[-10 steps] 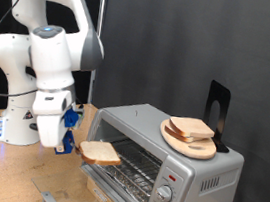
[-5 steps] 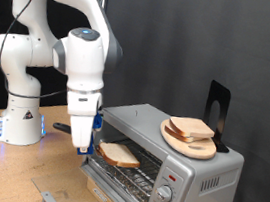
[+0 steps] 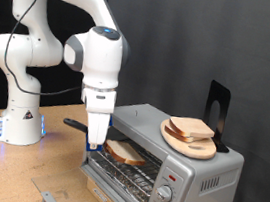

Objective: Make a piece of toast with the oven

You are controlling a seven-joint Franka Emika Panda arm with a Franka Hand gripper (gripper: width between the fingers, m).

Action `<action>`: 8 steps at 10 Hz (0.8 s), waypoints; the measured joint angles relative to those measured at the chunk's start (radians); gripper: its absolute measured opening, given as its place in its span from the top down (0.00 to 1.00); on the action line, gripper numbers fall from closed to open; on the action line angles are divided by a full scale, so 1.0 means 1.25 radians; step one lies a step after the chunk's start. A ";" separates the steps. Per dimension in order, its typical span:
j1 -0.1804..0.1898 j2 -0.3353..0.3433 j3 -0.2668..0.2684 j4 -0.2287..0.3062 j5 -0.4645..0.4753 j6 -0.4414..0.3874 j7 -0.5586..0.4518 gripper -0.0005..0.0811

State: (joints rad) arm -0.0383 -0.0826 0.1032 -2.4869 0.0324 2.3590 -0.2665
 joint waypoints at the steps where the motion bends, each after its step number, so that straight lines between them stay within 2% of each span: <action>1: 0.000 0.000 0.001 0.011 -0.015 -0.042 0.018 0.52; 3: -0.004 0.001 0.000 0.012 -0.042 -0.081 0.032 0.52; 5: -0.011 0.001 -0.002 0.006 -0.043 -0.094 0.030 0.52; 8: -0.016 -0.010 -0.019 0.004 -0.007 -0.098 -0.016 0.52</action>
State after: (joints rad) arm -0.0579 -0.0946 0.0798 -2.4822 0.0238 2.2365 -0.2859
